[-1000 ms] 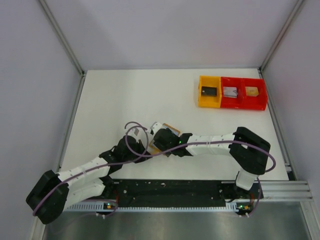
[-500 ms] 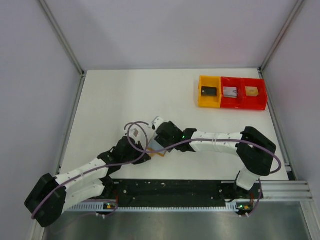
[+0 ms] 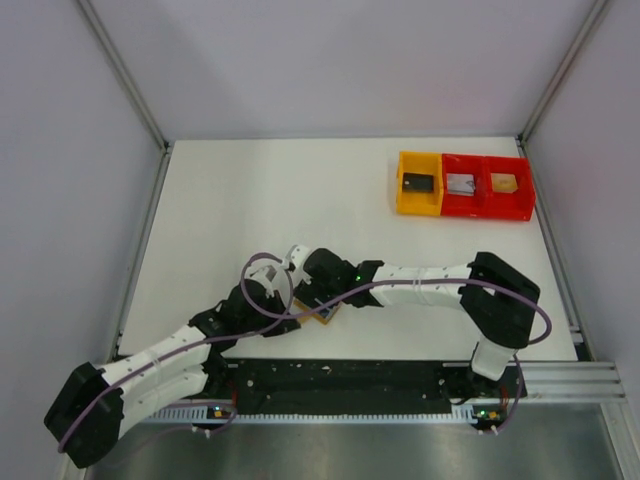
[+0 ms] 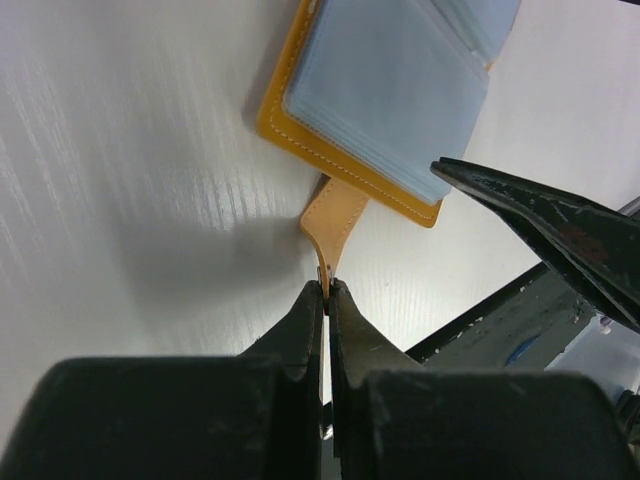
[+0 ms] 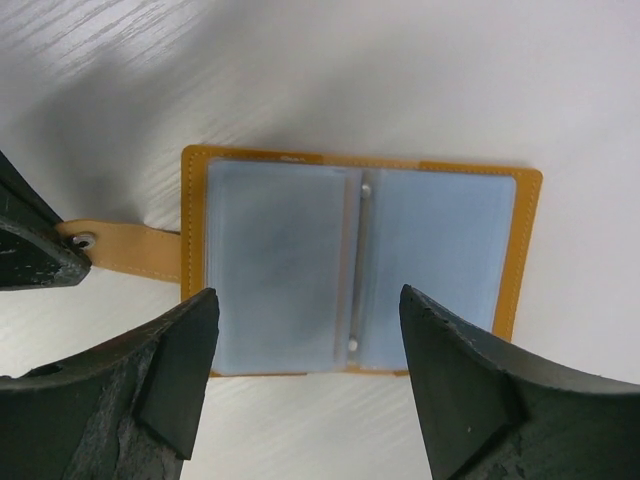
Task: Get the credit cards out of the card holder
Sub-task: Remove the credit card from the card holder.
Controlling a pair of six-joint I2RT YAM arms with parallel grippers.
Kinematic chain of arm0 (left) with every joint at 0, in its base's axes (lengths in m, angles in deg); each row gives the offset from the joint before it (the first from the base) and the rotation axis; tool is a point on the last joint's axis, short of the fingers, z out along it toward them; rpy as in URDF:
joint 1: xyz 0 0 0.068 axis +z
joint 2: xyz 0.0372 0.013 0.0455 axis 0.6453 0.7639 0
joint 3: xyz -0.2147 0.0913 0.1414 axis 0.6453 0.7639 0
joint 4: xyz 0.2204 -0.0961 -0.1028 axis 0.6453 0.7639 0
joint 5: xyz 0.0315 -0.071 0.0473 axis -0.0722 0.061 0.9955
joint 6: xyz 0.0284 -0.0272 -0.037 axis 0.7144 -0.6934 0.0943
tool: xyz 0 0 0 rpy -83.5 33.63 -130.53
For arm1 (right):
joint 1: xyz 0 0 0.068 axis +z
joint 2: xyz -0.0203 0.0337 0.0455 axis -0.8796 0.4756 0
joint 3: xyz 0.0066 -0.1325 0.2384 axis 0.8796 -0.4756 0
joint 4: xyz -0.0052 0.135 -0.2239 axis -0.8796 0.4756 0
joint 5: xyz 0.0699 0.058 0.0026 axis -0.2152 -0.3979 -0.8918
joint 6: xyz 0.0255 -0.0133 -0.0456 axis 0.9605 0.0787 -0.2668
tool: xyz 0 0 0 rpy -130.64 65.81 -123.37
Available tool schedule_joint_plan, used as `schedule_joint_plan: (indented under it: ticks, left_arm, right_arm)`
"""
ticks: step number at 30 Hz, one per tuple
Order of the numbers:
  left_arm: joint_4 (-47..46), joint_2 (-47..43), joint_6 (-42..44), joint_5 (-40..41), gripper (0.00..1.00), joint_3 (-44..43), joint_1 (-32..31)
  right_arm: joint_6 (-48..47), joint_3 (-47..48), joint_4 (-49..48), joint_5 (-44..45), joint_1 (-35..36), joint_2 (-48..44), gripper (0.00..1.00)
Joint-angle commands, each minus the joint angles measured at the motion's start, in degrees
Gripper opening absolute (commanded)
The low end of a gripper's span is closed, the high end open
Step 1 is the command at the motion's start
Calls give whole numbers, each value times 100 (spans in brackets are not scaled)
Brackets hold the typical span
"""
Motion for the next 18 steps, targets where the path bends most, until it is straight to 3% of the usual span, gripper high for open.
schedule_joint_plan:
  ticks: [1,5,10,18]
  left_arm:
    - [139,-193,68,-55,0,114,-13]
    - [130,-159,68,-55,0,87,-13]
    - [147,-158,76,-55,0,96,-13]
    - [235,-264,67,-11,0,114,-13]
  right_arm:
    - [-65,330,-286,-356,57,296,72]
    - [-30,348,-269,-506,66,464,72]
    - [-38,313,-216,-49,57,561,68]
    - [-38,269,3,513,48,561,51]
